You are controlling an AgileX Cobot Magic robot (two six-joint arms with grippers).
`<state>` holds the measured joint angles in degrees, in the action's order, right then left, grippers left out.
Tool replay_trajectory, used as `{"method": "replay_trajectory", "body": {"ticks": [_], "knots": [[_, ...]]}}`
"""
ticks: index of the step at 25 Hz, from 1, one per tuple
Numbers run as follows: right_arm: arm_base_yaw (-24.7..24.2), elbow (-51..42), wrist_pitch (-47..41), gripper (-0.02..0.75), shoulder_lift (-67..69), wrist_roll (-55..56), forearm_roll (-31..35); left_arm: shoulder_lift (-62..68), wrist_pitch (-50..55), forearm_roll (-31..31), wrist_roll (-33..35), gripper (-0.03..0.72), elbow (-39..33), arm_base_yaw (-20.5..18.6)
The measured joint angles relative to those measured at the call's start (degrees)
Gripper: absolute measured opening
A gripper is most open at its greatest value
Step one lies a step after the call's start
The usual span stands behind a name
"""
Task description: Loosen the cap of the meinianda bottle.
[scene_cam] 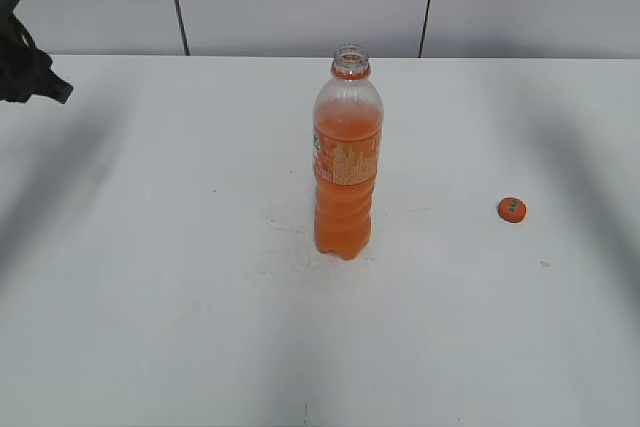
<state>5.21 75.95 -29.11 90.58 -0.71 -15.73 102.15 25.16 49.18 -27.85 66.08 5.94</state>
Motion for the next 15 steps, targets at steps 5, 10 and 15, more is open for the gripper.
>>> {"method": "replay_trajectory", "body": {"ticks": [5,10,15], "knots": [[-1.36,6.73,-18.03,0.594,0.00,0.15,1.89,-3.26,16.68,-32.61,29.41,0.391,2.25,0.00],[-1.36,11.64,-34.24,0.594,0.00,-5.17,10.83,-6.55,35.84,-41.08,34.56,0.391,8.99,0.00],[-1.36,13.08,-40.07,0.592,-2.10,-8.09,15.73,-13.88,43.82,-41.70,34.92,0.389,11.37,0.00]]}}
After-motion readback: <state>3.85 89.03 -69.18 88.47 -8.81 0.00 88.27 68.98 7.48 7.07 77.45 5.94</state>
